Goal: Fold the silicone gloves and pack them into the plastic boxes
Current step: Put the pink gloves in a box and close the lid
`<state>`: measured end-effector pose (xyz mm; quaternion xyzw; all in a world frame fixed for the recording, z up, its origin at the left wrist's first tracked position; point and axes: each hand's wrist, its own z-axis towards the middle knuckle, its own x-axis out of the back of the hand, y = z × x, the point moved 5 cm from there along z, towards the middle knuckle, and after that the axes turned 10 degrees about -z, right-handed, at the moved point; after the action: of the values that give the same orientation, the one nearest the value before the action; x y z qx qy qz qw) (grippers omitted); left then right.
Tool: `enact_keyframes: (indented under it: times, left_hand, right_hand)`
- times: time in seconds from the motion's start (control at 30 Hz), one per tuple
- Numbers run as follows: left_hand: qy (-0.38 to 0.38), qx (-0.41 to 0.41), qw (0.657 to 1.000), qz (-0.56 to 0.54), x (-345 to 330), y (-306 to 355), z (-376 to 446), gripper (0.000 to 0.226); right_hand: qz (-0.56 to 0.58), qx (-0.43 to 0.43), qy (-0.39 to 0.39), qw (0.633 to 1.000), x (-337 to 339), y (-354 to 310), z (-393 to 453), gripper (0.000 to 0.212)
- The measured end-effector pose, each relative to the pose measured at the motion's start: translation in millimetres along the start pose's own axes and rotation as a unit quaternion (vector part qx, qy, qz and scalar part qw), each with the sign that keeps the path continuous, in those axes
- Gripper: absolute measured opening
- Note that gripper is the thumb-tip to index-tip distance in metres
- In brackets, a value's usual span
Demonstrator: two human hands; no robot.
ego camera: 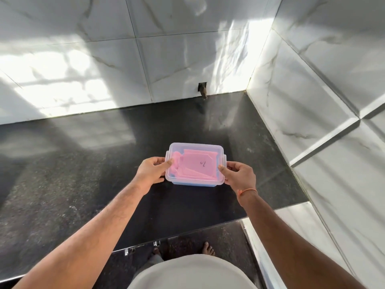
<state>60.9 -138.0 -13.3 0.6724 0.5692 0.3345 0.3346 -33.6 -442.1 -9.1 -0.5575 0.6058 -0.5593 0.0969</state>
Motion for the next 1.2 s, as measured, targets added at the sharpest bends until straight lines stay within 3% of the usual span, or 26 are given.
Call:
enact_keyframes:
  times: [0.23,0.47,0.6,0.83,1.07,1.2]
  left_hand:
    - [-0.030,0.026,0.999,-0.013,-5.0,-0.2,-1.8,0.028]
    - [-0.083,0.079,0.993,0.021,-5.2,-0.7,-1.3,0.043]
    - [-0.050,0.050,0.997,-0.006,-2.9,0.2,1.5,0.041]
    - [0.039,-0.052,0.996,0.063,-8.4,-3.3,-1.4,0.033]
    - [0.109,-0.160,0.957,0.216,-21.0,2.0,-17.4,0.041]
    - [0.141,-0.179,0.930,0.289,-26.5,3.5,-23.9,0.043]
  right_hand:
    - [0.070,-0.027,-0.037,0.996,-3.6,7.6,-0.6,0.025]
    - [0.081,-0.126,-0.146,0.978,-2.7,15.3,7.2,0.063]
    - [0.069,-0.149,-0.224,0.961,-2.6,8.4,4.7,0.053]
    - [0.038,-0.060,-0.170,0.983,-8.2,-10.0,2.9,0.006]
    - [-0.019,-0.010,-0.140,0.990,-10.8,-13.5,-1.3,0.013]
    - [-0.096,0.022,-0.133,0.986,-13.6,-15.6,-1.6,0.036]
